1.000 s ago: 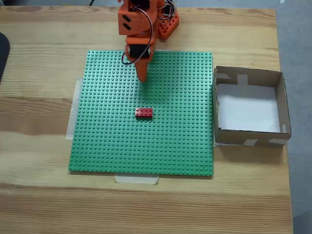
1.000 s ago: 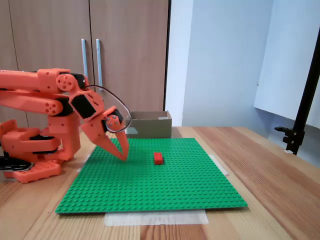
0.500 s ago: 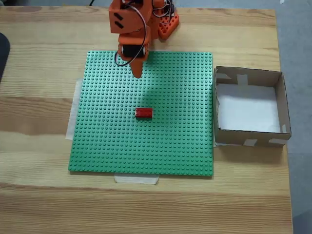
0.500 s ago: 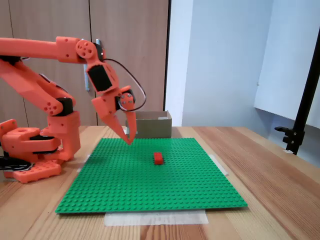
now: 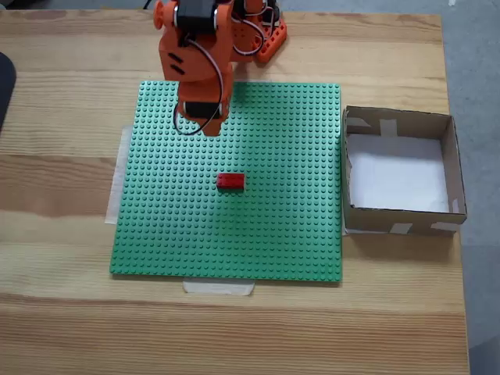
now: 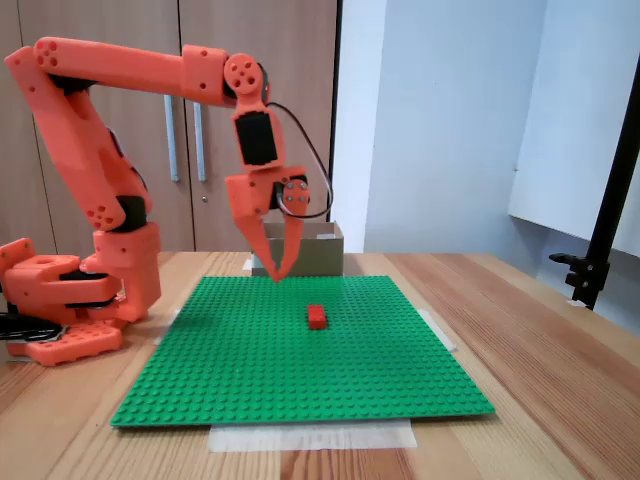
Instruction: Pick the red lego block and put it in the box.
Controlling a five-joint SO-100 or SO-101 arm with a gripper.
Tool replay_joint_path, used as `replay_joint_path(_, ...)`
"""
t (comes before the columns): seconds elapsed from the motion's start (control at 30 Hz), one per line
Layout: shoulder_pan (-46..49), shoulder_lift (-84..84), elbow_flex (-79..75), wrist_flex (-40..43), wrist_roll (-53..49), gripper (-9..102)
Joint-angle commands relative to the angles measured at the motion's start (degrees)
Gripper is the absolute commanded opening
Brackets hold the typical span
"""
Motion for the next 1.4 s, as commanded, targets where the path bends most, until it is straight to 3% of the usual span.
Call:
replay_joint_path(0.0,-0.4,-3.7,-6.7,1.7,1.1,-1)
replay_joint_path(0.67,-2.2,-20.0,-15.9,4.9,1.1,31)
replay_joint_path(1.37,-3.6,-25.7,-12.7,-4.5,0.4,30)
